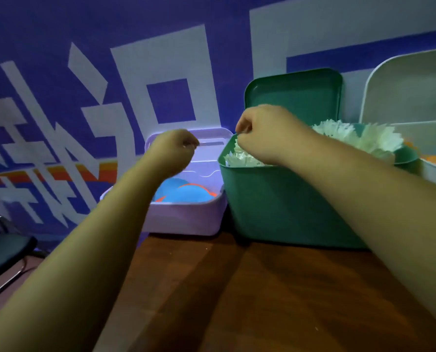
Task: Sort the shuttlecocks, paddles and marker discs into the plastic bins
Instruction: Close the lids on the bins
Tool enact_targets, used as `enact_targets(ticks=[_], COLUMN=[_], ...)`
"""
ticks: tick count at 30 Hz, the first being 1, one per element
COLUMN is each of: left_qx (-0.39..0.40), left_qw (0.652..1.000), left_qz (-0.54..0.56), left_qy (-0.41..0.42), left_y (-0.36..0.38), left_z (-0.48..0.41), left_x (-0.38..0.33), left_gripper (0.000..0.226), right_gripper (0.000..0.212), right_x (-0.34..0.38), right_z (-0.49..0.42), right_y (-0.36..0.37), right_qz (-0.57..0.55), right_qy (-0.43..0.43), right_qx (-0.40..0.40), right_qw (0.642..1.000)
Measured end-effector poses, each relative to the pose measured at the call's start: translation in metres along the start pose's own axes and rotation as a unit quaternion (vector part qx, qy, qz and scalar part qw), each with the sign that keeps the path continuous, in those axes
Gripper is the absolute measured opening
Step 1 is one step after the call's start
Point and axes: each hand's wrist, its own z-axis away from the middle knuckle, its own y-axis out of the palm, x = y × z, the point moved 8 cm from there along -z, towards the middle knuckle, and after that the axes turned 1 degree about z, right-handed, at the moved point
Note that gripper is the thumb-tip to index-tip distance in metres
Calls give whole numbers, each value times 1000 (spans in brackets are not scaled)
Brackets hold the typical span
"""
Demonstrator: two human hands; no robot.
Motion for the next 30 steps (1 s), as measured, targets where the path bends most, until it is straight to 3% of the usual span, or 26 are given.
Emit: enact_targets(ticks=[4, 7, 11, 16, 21, 25, 30], left_qx=[-13, 21, 46, 47, 61, 100, 123], left_qw=[998, 996, 993, 994, 995, 990, 987], left_qz=[-48, -63, -40, -19, -18, -20, -56], left_qy=[-28, -54, -104, -92, -80, -93, -85], left_y=[2, 14, 17, 11, 11, 18, 18], left_z=[-59, -85, -105, -123, -141, -146, -157], left_x=[31, 52, 82, 88, 98, 106, 106], left_gripper=[32, 33, 48, 50, 44, 46, 37], right_gripper=[26, 24, 37, 48, 40, 26, 27], right_x=[-2, 0, -9, -10, -11, -15, -4], right_z=[-60, -97, -136, -167, -182, -188, -192], right_y=[21, 37, 61, 89, 113, 120, 126], right_qz=[11, 6, -3, 16, 52, 102, 175], right_qy=[15, 12, 21, 26, 49, 58, 49], right_qx=[71, 104, 154, 197, 215, 182, 174], right_qw=[997, 995, 988, 980, 974, 976, 968])
